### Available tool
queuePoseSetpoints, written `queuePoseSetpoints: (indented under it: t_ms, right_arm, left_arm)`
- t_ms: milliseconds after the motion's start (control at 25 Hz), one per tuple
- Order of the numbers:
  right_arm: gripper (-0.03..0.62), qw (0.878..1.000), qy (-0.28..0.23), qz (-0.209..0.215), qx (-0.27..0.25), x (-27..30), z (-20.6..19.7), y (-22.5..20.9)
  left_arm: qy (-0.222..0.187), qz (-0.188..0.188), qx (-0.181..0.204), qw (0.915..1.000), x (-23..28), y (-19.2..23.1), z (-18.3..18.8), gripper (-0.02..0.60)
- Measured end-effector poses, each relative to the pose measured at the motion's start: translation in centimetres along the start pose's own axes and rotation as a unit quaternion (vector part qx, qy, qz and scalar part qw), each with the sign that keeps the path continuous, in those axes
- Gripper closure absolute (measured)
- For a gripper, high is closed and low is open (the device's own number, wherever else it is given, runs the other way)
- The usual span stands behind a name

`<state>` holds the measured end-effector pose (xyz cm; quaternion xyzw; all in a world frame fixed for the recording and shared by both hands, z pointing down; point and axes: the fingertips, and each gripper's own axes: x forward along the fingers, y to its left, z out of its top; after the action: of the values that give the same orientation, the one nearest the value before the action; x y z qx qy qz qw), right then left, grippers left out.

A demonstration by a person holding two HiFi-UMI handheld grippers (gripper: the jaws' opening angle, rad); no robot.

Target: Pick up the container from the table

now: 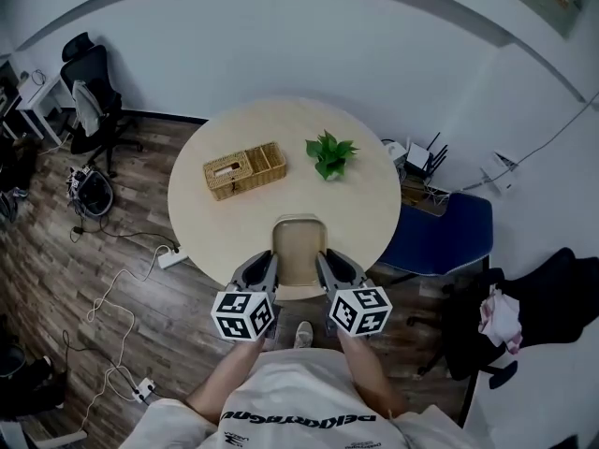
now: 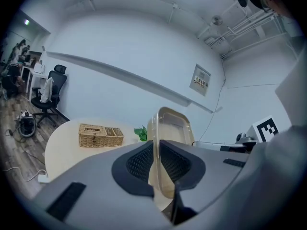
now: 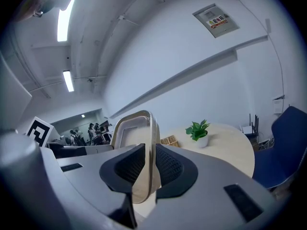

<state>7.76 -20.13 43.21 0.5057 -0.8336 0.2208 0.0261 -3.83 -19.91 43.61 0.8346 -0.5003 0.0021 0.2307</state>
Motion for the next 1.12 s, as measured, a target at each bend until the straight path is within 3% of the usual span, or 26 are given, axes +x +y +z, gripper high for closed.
queuePoseSetpoints:
  t_ms: [360, 640, 1120]
  right_arm:
    - [0.499, 0.999, -0.028, -0.008, -0.023, -1.4, 0.0, 1.0]
    - [0.508, 0.998, -0.034, -0.014, -0.052, -1.8, 0.3, 1.7]
    - [0.507, 0.998, -0.036, -0.02, -0.052, -1.9, -0.2, 1.7]
  left_arm:
    - [-0.022, 0.006, 0.042, 0.9989, -1.4, -0.7, 0.2, 0.528]
    - [-0.029, 0.006, 0.051, 0.9982, -1.8, -0.5, 0.2, 0.526]
    - [-0.032, 0.005, 0.066, 0.9973, -2.0, -0.6, -0.1, 0.527]
